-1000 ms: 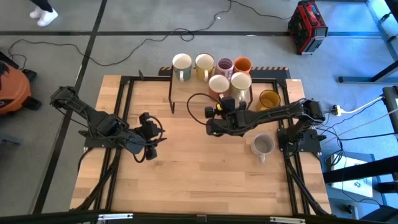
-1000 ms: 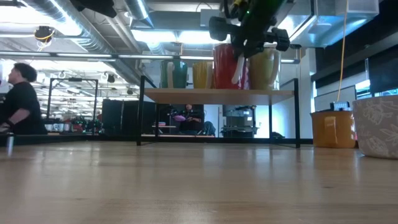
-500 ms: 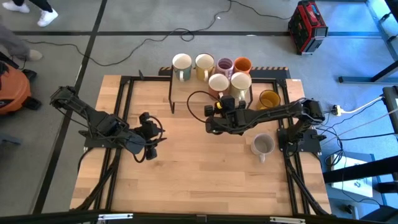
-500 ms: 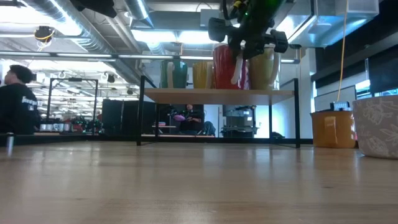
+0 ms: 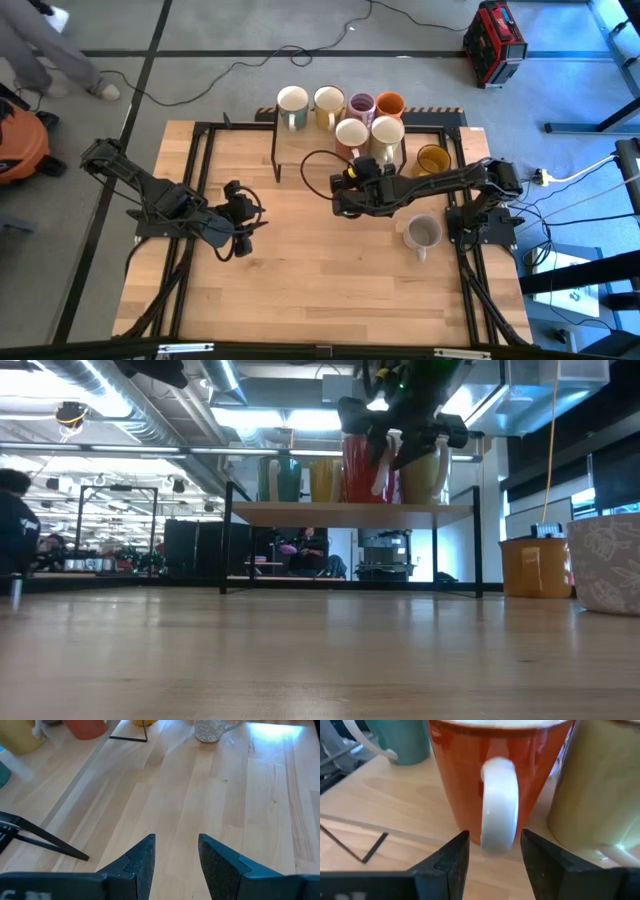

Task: Place coffee mugs
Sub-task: Put the gray mug on the shelf

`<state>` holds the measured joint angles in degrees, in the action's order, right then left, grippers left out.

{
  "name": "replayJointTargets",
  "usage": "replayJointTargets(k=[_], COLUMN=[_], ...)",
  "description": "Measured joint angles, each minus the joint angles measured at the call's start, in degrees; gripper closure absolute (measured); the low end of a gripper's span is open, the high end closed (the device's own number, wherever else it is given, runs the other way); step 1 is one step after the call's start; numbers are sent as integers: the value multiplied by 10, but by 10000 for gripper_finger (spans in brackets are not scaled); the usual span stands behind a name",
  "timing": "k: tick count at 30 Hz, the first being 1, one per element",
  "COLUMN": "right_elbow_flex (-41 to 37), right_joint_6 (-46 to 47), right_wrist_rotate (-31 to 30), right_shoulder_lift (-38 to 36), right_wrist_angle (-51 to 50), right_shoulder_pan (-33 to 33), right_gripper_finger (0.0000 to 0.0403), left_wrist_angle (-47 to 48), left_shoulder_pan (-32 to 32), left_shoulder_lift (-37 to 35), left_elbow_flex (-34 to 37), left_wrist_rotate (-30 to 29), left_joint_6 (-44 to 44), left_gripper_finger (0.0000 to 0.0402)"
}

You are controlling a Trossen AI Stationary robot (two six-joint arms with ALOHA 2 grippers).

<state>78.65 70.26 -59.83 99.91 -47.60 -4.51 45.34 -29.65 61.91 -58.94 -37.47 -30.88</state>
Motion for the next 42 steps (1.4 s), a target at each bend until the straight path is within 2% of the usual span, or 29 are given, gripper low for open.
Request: replayJointTargets(k=[7, 12, 15, 17, 22, 26, 31, 36, 42], right_elbow_flex=[16, 66, 106, 129, 182, 220, 267, 238, 101], right_joint_6=[0, -10, -42, -75, -100, -185, -258, -232, -99], right_wrist_rotate=[46, 72, 109, 136, 145, 232, 325, 382, 403], right_shoulder_lift=[0, -1, -1, -1, -1, -1, -2, -39, -156], right_wrist_angle=[-41, -147, -210, -236, -276, -295, -360, -378, -365], right_shoulder_pan=[0, 0, 0, -7, -17, -32, -98, -177, -260], right_gripper_finger=[235, 235, 235, 235, 235, 235, 235, 235, 235], left_wrist_angle=[0, 0, 0, 0, 0, 0, 0, 0, -44], left_shoulder_pan=[0, 0, 0, 0, 0, 0, 0, 0, 0], left_shoulder_lift=[0, 0, 0, 0, 0, 0, 0, 0, 11], left_elbow_flex=[0, 0, 0, 0, 0, 0, 0, 0, -1], left_wrist_rotate=[0, 0, 0, 0, 0, 0, 0, 0, 17], left_joint_6=[0, 0, 1, 1, 6, 10, 7, 10, 11], left_gripper_finger=[257, 257, 257, 257, 257, 257, 257, 257, 257])
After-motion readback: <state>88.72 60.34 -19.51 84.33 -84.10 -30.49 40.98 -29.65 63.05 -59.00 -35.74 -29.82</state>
